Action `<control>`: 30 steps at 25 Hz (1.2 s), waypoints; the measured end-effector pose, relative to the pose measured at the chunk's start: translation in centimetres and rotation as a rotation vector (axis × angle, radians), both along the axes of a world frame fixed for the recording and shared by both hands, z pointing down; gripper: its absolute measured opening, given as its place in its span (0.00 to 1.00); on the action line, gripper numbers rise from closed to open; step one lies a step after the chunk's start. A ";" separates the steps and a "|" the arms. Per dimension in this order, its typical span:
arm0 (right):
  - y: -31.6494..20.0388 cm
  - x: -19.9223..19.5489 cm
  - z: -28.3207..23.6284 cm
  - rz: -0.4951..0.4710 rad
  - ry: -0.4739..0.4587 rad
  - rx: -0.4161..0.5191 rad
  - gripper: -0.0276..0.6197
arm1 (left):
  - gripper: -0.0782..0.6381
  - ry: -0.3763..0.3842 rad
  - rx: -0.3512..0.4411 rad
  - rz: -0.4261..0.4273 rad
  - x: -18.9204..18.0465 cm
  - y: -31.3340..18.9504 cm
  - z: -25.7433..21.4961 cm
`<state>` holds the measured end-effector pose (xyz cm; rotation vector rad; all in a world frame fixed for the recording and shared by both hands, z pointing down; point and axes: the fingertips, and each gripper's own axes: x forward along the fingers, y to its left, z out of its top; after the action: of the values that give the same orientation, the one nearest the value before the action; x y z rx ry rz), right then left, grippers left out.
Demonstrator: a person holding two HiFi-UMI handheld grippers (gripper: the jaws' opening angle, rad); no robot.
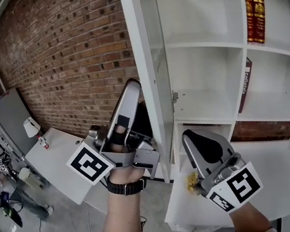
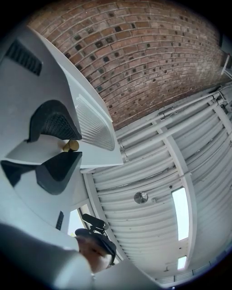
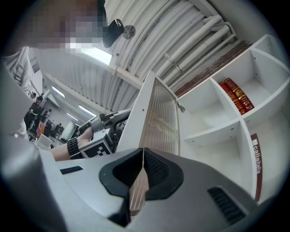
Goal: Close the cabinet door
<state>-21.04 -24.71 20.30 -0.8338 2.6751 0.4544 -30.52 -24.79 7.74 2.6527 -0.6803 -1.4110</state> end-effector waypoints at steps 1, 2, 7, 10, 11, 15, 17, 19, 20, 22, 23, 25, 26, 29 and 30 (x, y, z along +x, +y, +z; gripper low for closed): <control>-0.2 0.6 0.0 0.013 -0.005 -0.003 0.07 | 0.24 -0.006 0.004 0.001 0.6 0.0 0.0; -0.4 1.2 0.0 0.024 -0.009 -0.006 0.07 | 0.24 -0.012 0.007 0.001 1.2 0.0 -0.1; -1.0 4.2 -0.3 0.081 0.004 -0.001 0.07 | 0.23 -0.053 0.016 -0.028 4.4 -0.1 -0.4; -1.4 6.0 -0.6 0.103 -0.003 0.005 0.07 | 0.23 -0.096 0.032 -0.086 6.2 -0.2 -0.6; -1.6 6.6 -0.6 0.111 -0.006 0.006 0.07 | 0.23 -0.118 0.040 -0.111 6.9 -0.4 -0.7; -2.3 9.0 -0.8 0.141 -0.013 0.010 0.07 | 0.23 -0.186 0.053 -0.199 10.3 -1.4 -0.7; -2.7 10.0 -1.0 0.156 -0.016 0.015 0.07 | 0.22 -0.218 0.062 -0.245 11.9 -2.0 -0.7; -3.1 11.1 -1.1 0.171 -0.022 0.015 0.07 | 0.22 -0.244 0.064 -0.279 13.7 -2.8 -0.7; -3.3 11.7 -1.1 0.179 -0.026 0.015 0.07 | 0.22 -0.255 0.061 -0.293 14.5 -3.3 -0.7; -3.8 13.0 -1.2 0.194 -0.030 0.015 0.07 | 0.22 -0.270 0.052 -0.319 16.0 -4.3 -0.7; -4.1 13.6 -1.1 0.202 -0.030 0.015 0.07 | 0.22 -0.276 0.050 -0.336 16.7 -4.8 -0.7; -4.8 14.8 -1.1 0.215 -0.028 0.014 0.07 | 0.22 -0.285 0.052 -0.378 17.9 -5.7 -0.7; -5.1 15.4 -1.0 0.222 -0.028 0.013 0.07 | 0.22 -0.289 0.055 -0.400 18.4 -6.1 -0.8; -6.2 16.9 -1.0 0.241 -0.031 0.005 0.07 | 0.22 -0.300 0.065 -0.456 19.7 -7.2 -0.9; -6.6 17.4 -1.0 0.245 -0.034 0.002 0.07 | 0.22 -0.303 0.069 -0.473 20.1 -7.6 -0.9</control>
<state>-3.67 -31.31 19.30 -1.1641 2.5516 0.4936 -10.39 -32.37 6.86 2.9183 -1.3885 -1.1253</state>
